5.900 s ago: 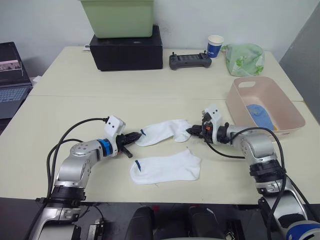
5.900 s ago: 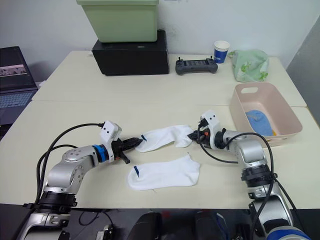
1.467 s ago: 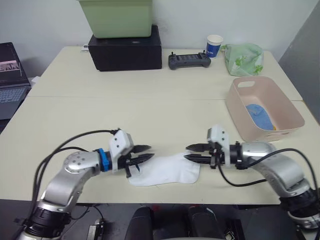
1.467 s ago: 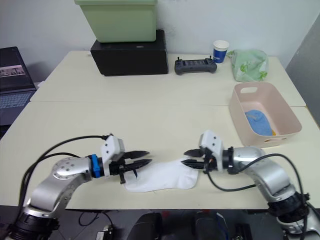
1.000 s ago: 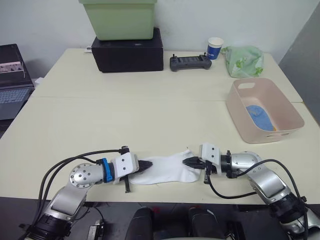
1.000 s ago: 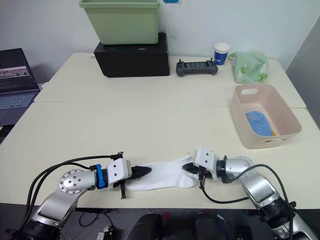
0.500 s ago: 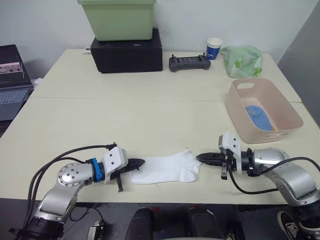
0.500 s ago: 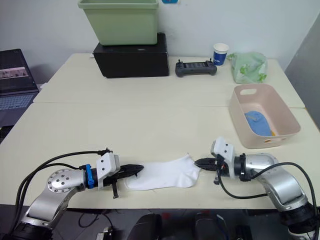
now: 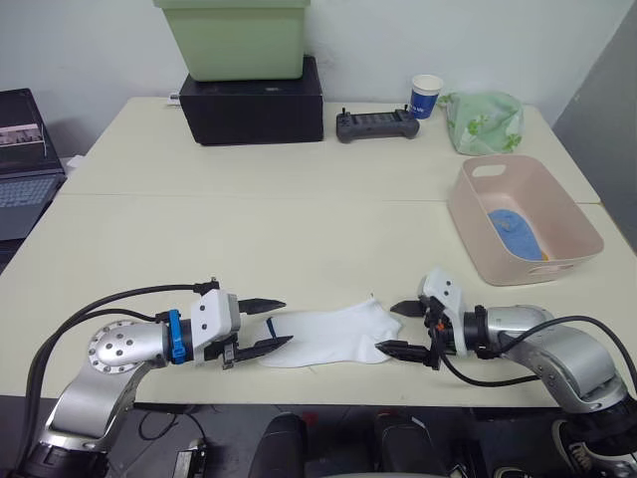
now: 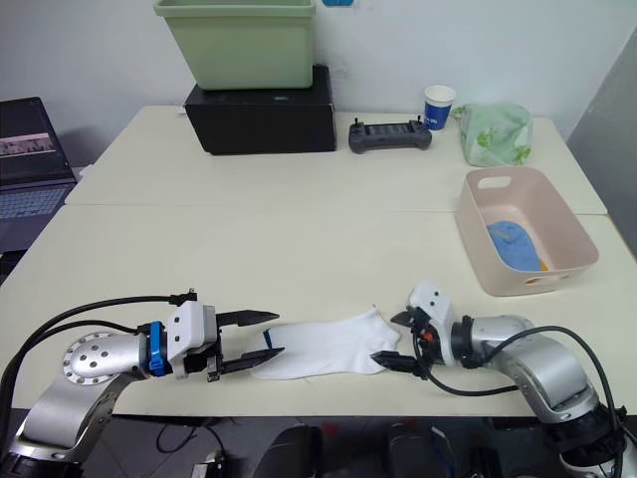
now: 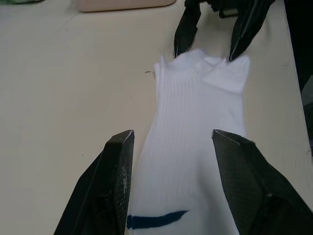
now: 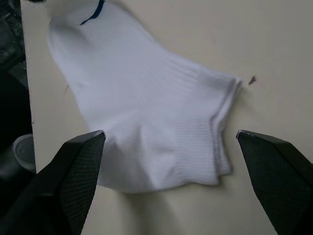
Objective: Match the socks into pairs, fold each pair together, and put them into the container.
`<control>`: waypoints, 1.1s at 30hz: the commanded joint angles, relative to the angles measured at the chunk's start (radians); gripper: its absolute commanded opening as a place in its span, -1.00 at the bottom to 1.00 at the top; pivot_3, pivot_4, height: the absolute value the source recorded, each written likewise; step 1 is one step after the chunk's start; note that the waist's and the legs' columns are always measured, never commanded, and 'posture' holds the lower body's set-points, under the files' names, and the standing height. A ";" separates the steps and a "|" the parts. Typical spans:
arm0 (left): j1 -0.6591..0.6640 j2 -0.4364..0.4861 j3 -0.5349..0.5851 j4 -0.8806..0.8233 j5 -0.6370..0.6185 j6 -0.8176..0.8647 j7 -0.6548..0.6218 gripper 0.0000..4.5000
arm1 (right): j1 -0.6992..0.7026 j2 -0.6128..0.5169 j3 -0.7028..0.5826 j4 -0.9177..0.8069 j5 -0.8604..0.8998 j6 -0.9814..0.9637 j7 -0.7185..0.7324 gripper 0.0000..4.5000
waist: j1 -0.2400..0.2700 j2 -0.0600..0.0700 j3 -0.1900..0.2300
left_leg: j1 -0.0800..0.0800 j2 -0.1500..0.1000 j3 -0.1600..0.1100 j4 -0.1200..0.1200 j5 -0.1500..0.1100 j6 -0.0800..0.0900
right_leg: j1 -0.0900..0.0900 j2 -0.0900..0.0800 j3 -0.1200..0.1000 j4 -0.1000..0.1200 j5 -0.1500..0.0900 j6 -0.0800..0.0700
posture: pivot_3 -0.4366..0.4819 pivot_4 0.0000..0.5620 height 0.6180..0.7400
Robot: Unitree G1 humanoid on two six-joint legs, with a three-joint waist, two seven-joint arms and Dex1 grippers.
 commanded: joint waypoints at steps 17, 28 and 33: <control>0.020 -0.011 0.028 -0.059 -0.007 -0.019 0.051 0.13 | -0.095 0.066 -0.044 0.104 0.068 0.117 0.007 -0.98 | -0.002 0.000 0.000 | 0.000 0.000 0.000 0.000 0.000 0.000 | 0.000 0.000 0.000 -0.001 0.000 0.000 | -0.05 -0.47 1.00; -0.133 -0.049 0.015 0.013 -0.025 0.090 0.121 0.13 | -0.197 -0.028 -0.097 0.239 0.067 0.102 0.103 -0.98 | 0.000 0.000 0.000 | -0.001 0.000 -0.001 0.000 0.000 0.000 | 0.000 0.001 -0.001 -0.001 0.000 0.000 | -0.05 -0.47 1.00; -0.233 -0.084 0.002 0.040 -0.037 0.161 0.141 -0.04 | -0.235 0.010 -0.141 0.301 0.060 0.098 0.062 -1.00 | 0.000 0.000 0.000 | -0.001 0.000 0.000 0.000 0.000 0.000 | 0.000 0.001 0.000 -0.002 0.000 0.000 | -0.05 -0.47 1.00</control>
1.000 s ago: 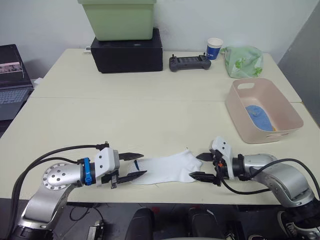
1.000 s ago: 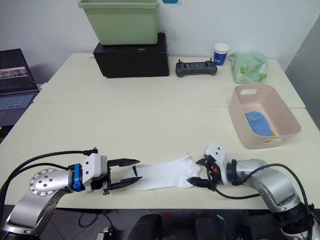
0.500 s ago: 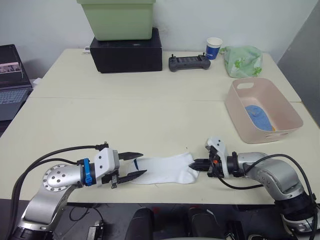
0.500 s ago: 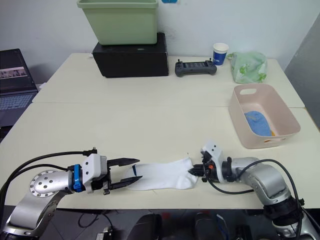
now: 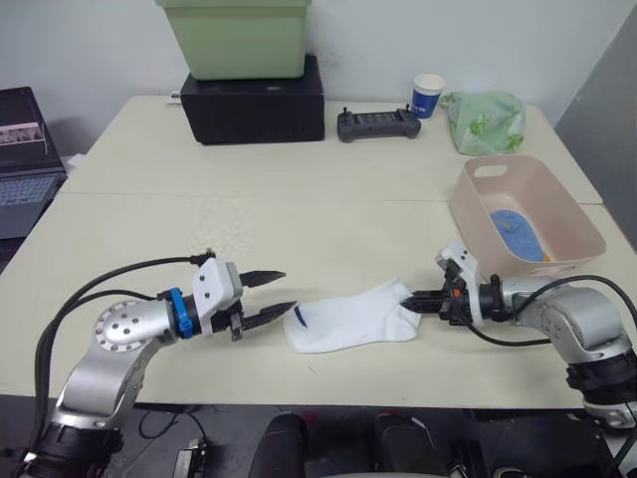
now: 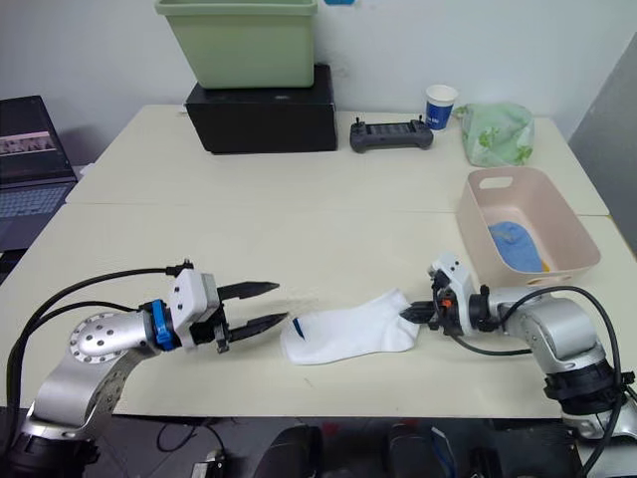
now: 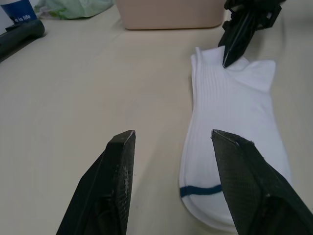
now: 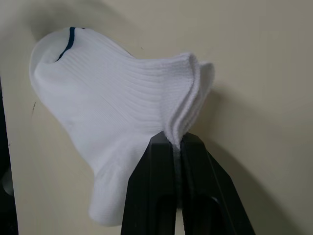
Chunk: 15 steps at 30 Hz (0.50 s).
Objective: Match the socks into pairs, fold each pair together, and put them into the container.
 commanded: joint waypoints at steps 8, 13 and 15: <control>-0.075 -0.016 -0.005 -0.038 -0.081 0.147 -0.008 -0.98 | -0.001 -0.008 -0.069 0.033 0.012 0.004 -0.014 -1.00 | 0.000 0.000 0.000 | 0.000 0.000 0.000 0.000 0.000 0.000 | 0.000 0.000 0.000 0.000 0.000 0.000 | -0.05 -0.47 1.00; -0.063 -0.045 -0.026 -0.002 -0.063 0.273 0.078 -0.98 | 0.038 -0.003 -0.098 0.019 0.014 0.009 -0.032 -1.00 | 0.001 0.000 0.000 | 0.000 0.000 0.000 0.000 0.000 0.000 | 0.000 0.000 0.000 0.000 0.000 0.000 | -0.05 -0.47 1.00; -0.051 -0.074 -0.028 -0.007 -0.080 0.339 0.122 -0.98 | 0.047 0.002 -0.098 0.007 0.014 0.009 -0.035 -1.00 | 0.000 0.000 0.000 | 0.000 0.000 0.000 0.000 0.000 0.000 | 0.000 0.000 0.000 0.000 0.000 0.000 | -0.05 -0.47 1.00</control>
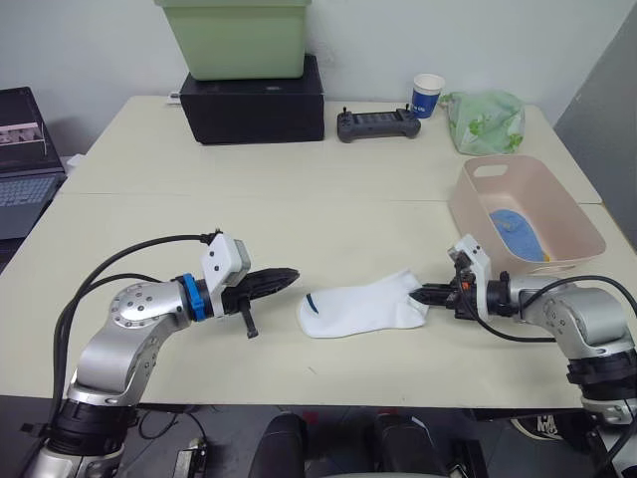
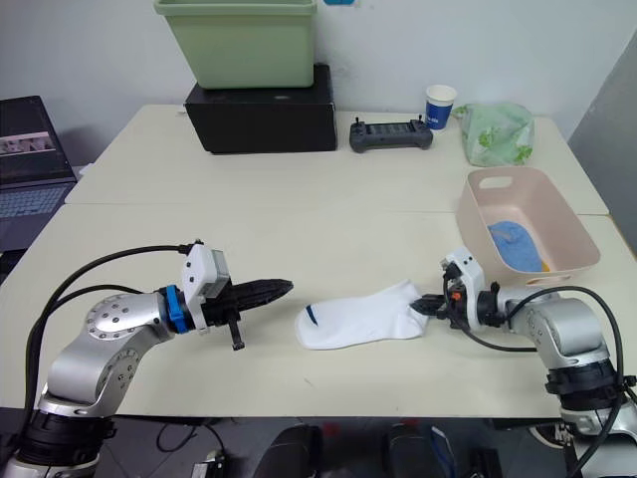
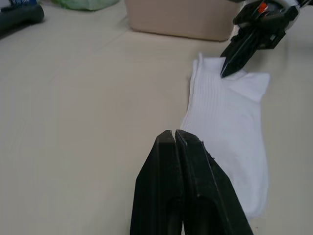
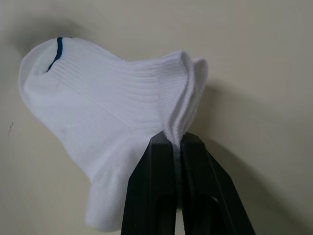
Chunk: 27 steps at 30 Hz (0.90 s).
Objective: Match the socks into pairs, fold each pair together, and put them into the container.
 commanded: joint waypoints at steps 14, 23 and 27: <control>0.009 -0.108 -0.145 0.015 0.061 0.205 0.165 -0.12 | 0.039 0.025 -0.025 -0.088 0.034 0.010 -0.038 -1.00 | 0.000 0.000 0.000 | 0.000 0.000 -0.001 0.000 0.000 0.000 | 0.000 0.000 0.000 0.000 0.000 0.000 | -0.05 -0.47 1.00; 0.001 -0.128 -0.068 0.014 -0.018 0.277 0.180 -1.00 | 0.042 0.042 -0.024 -0.096 0.040 0.004 -0.051 -1.00 | -0.001 0.000 0.000 | 0.000 0.000 0.000 0.000 0.000 0.000 | 0.000 0.000 0.000 0.000 0.000 0.000 | -0.05 -0.47 1.00; -0.016 -0.142 -0.034 0.020 -0.020 0.267 0.209 -1.00 | 0.038 0.060 -0.032 -0.096 0.041 -0.009 -0.063 -1.00 | 0.000 0.000 0.000 | 0.000 0.000 0.000 0.000 0.000 0.000 | 0.000 0.000 0.000 0.000 0.000 0.000 | -0.05 -0.47 1.00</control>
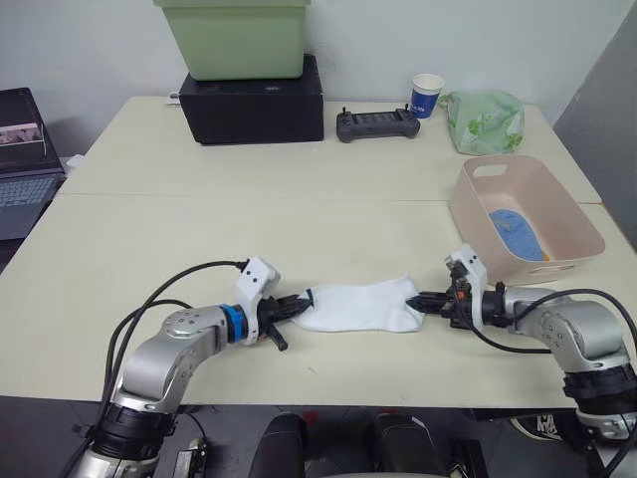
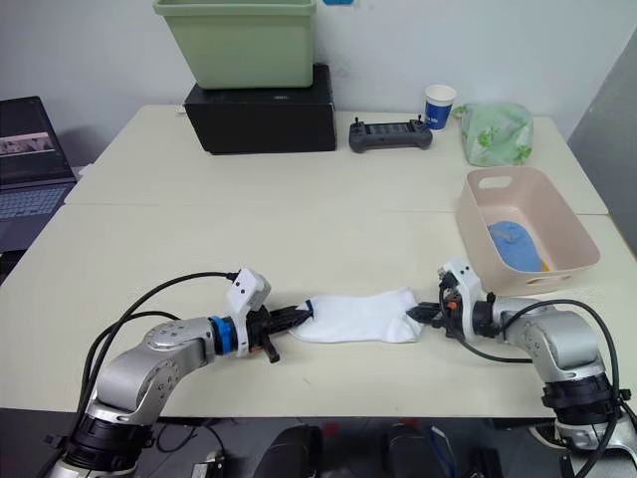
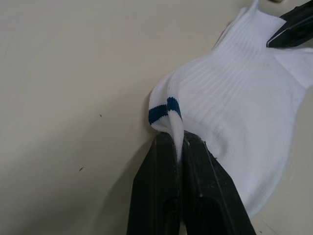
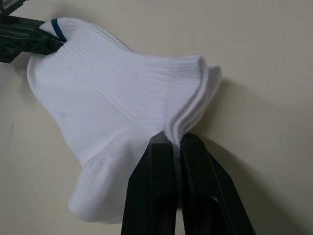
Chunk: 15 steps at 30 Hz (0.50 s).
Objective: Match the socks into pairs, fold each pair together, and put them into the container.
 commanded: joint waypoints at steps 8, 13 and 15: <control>0.004 0.009 0.093 -0.026 -0.025 -0.016 0.016 -1.00 | -0.032 0.027 -0.029 -0.023 0.027 -0.020 -0.022 -1.00 | 0.000 0.000 0.000 | 0.000 0.000 0.000 0.000 0.000 0.000 | 0.000 0.000 0.000 0.000 0.000 0.000 | -0.05 -0.47 1.00; 0.013 -0.001 0.080 -0.027 -0.027 -0.005 0.021 -1.00 | -0.026 0.021 -0.021 -0.017 0.025 -0.023 -0.014 -1.00 | 0.000 0.000 0.000 | 0.000 0.000 0.000 0.000 0.000 0.000 | 0.000 0.000 0.000 0.000 0.000 0.000 | -0.05 -0.47 1.00; 0.015 -0.002 0.079 -0.031 -0.025 -0.004 0.025 -1.00 | -0.026 0.018 -0.020 -0.016 0.024 -0.022 -0.012 -1.00 | 0.000 0.000 0.000 | 0.000 0.000 0.000 0.000 0.000 0.000 | 0.000 0.000 0.000 0.000 0.000 0.000 | -0.05 -0.47 1.00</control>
